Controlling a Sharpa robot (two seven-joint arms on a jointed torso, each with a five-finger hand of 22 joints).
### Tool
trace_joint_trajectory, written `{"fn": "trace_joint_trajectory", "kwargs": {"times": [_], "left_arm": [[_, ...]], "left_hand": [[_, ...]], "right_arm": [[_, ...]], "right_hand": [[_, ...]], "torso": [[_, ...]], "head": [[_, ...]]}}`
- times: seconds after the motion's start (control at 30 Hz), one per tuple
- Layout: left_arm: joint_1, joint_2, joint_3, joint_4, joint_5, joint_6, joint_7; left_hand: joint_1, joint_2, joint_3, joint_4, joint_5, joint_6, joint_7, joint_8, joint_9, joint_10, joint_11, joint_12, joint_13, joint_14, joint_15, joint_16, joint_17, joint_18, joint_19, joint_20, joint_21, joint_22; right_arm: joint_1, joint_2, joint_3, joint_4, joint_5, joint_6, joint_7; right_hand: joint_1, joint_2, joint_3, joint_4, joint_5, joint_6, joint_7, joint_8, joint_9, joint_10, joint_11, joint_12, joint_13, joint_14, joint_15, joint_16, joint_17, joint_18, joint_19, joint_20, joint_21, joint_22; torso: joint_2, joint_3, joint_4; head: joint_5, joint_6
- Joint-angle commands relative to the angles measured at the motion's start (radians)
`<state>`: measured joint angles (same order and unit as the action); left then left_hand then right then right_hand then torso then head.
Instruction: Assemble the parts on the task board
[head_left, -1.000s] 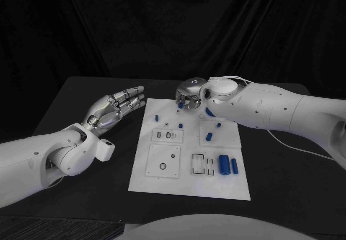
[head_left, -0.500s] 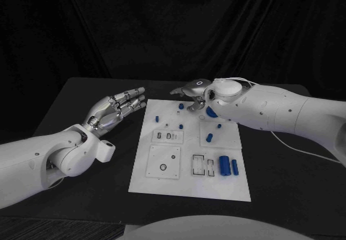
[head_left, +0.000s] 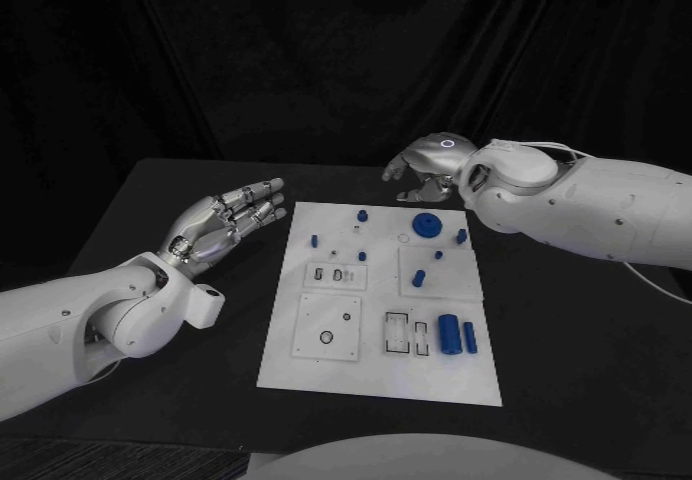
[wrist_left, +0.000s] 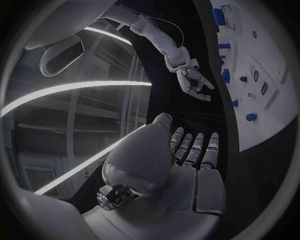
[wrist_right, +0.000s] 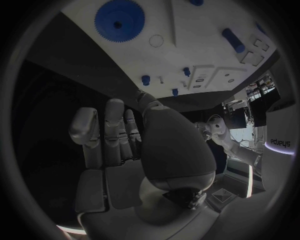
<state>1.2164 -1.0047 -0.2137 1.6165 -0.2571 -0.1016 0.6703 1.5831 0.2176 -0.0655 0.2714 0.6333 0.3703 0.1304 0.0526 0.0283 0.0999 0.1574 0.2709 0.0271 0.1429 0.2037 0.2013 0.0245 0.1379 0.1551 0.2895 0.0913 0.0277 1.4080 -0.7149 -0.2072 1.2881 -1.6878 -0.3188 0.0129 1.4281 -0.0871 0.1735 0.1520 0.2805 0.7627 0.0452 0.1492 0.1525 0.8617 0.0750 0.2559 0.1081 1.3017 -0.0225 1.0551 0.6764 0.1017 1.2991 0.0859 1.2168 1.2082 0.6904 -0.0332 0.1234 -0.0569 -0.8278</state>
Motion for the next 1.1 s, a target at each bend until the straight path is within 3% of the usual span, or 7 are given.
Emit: {"fn": "trace_joint_trajectory", "kwargs": {"times": [0.03,0.5,0.57,0.67,0.73,0.87,1.1], "left_arm": [[-0.001,0.000,0.001,0.001,0.000,0.011,0.011],[-0.006,0.005,0.001,-0.007,0.000,0.020,0.013],[-0.007,0.006,0.001,-0.008,0.000,0.021,0.012],[-0.007,0.006,0.001,-0.009,0.000,0.022,0.011],[-0.007,0.006,0.001,-0.009,0.000,0.023,0.011],[-0.008,0.008,0.001,-0.010,0.000,0.024,0.011],[-0.008,0.010,0.001,-0.013,0.000,0.026,0.011]], "left_hand": [[0.016,-0.002,0.037,-0.011,0.013,0.010,-0.001,0.019,0.018,-0.004,0.000,0.007,0.013,-0.012,0.000,0.006,0.014,-0.059,0.010,0.004,0.015,0.010],[0.017,-0.002,0.041,-0.012,0.013,0.008,-0.002,0.018,0.018,-0.007,-0.001,0.004,0.012,-0.013,0.000,0.004,0.013,-0.060,0.010,0.004,0.014,0.009],[0.017,-0.002,0.041,-0.012,0.013,0.008,-0.002,0.018,0.018,-0.007,-0.001,0.004,0.012,-0.013,0.000,0.004,0.013,-0.060,0.010,0.004,0.014,0.009],[0.017,-0.002,0.041,-0.012,0.013,0.008,-0.002,0.018,0.018,-0.007,-0.001,0.004,0.012,-0.013,0.000,0.004,0.013,-0.060,0.010,0.004,0.014,0.009],[0.017,-0.002,0.041,-0.012,0.013,0.008,-0.002,0.018,0.018,-0.007,-0.001,0.004,0.012,-0.013,0.000,0.004,0.013,-0.060,0.010,0.004,0.014,0.009],[0.017,-0.002,0.041,-0.012,0.013,0.008,-0.002,0.018,0.018,-0.007,-0.001,0.004,0.012,-0.013,0.000,0.004,0.013,-0.060,0.010,0.004,0.014,0.009],[0.017,-0.002,0.044,-0.013,0.013,0.006,-0.003,0.017,0.018,-0.007,-0.001,0.003,0.012,-0.014,0.001,0.005,0.014,-0.060,0.009,0.004,0.014,0.009]], "right_arm": [[0.011,-0.051,0.000,0.059,-0.005,0.038,-0.062],[-0.010,-0.124,-0.001,0.096,-0.005,0.147,-0.127],[-0.015,-0.122,-0.001,0.089,-0.005,0.143,-0.126],[-0.023,-0.117,-0.001,0.079,-0.005,0.140,-0.125],[-0.029,-0.114,-0.001,0.071,-0.005,0.136,-0.126],[-0.040,-0.105,-0.001,0.055,-0.005,0.122,-0.128],[-0.052,-0.088,-0.001,0.033,-0.005,0.105,-0.134]], "right_hand": [[-0.048,-0.005,-0.028,0.013,-0.035,0.000,-0.003,0.006,0.015,0.009,0.001,0.024,0.021,0.013,-0.001,0.034,0.035,-0.004,0.017,0.002,0.031,0.029],[-0.071,-0.018,-0.054,0.033,-0.077,0.011,0.005,-0.009,0.016,-0.033,0.003,0.025,0.030,0.040,0.000,0.078,0.090,-0.011,0.044,0.002,0.057,0.064],[-0.071,-0.016,-0.058,0.038,-0.076,0.000,0.047,-0.025,0.008,0.052,-0.007,0.109,0.080,0.028,-0.006,0.068,0.071,-0.008,0.036,-0.003,0.047,0.060],[-0.066,-0.022,-0.065,0.039,-0.081,-0.012,0.062,-0.042,-0.004,0.132,-0.029,0.275,0.192,-0.007,-0.019,0.033,0.018,-0.002,0.007,-0.008,0.014,0.037],[-0.051,-0.016,-0.064,0.061,-0.101,0.005,0.050,-0.056,-0.024,-0.034,-0.038,0.661,0.527,-0.019,-0.025,0.036,0.017,-0.001,-0.004,-0.020,-0.009,0.037],[-0.080,-0.030,-0.087,0.091,-0.121,0.063,0.046,-0.040,-0.012,0.489,-0.065,1.216,1.260,0.135,-0.025,0.338,0.522,-0.032,0.085,-0.021,0.120,0.167],[-0.095,-0.034,-0.093,0.109,-0.118,0.076,0.053,-0.040,0.002,0.709,-0.060,1.315,1.463,0.237,-0.020,0.484,0.819,-0.041,0.109,-0.017,0.157,0.209]], "torso": [[-0.002,-0.0019,-0.0067],[-0.006,-0.0059,-0.0268],[-0.006,-0.0065,-0.0290],[-0.004,-0.0055,-0.0331],[-0.002,-0.0038,-0.0362],[-0.002,-0.0034,-0.0365],[-0.001,-0.0011,-0.0301]], "head": [[-0.003,0.000],[0.010,-0.010],[0.014,-0.012],[0.020,-0.012],[0.023,-0.012],[0.025,-0.013],[0.015,-0.013]]}}
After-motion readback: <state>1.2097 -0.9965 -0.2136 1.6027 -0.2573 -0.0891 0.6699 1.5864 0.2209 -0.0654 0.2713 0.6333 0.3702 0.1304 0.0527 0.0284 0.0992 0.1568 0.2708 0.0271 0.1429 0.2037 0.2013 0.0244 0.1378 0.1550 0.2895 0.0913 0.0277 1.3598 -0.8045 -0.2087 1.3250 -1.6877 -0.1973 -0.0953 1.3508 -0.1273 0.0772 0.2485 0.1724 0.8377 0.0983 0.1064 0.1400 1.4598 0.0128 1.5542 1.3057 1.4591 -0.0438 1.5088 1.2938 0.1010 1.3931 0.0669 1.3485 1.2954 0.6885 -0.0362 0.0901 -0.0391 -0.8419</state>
